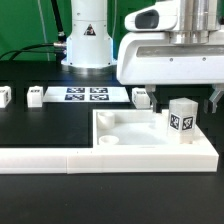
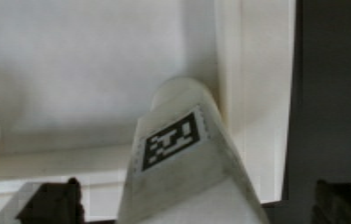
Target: Assemble square table
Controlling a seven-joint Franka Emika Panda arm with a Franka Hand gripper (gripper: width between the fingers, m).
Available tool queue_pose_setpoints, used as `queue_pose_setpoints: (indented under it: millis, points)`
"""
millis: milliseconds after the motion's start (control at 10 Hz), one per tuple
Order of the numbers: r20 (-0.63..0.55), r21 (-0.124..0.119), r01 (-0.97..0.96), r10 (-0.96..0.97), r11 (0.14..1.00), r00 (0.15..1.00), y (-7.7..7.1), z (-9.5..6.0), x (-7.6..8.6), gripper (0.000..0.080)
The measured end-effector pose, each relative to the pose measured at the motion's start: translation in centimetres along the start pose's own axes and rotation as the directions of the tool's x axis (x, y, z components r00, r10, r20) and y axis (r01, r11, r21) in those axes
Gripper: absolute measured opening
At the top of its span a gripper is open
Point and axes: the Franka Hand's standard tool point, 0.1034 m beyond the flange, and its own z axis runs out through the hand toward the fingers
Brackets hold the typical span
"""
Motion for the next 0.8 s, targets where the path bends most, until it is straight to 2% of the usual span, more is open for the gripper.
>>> queue_pose_setpoints:
  millis: [600, 700, 800]
  points:
    - [0.000, -0.029, 0.340, -0.341, 0.940, 0.940, 0.35, 0.02, 0.10, 0.0649]
    - [0.001, -0.029, 0.352, -0.352, 0.936, 0.936, 0.39, 0.02, 0.11, 0.0539]
    - [0.000, -0.029, 0.344, -0.344, 0.939, 0.939, 0.39, 0.02, 0.11, 0.0392]
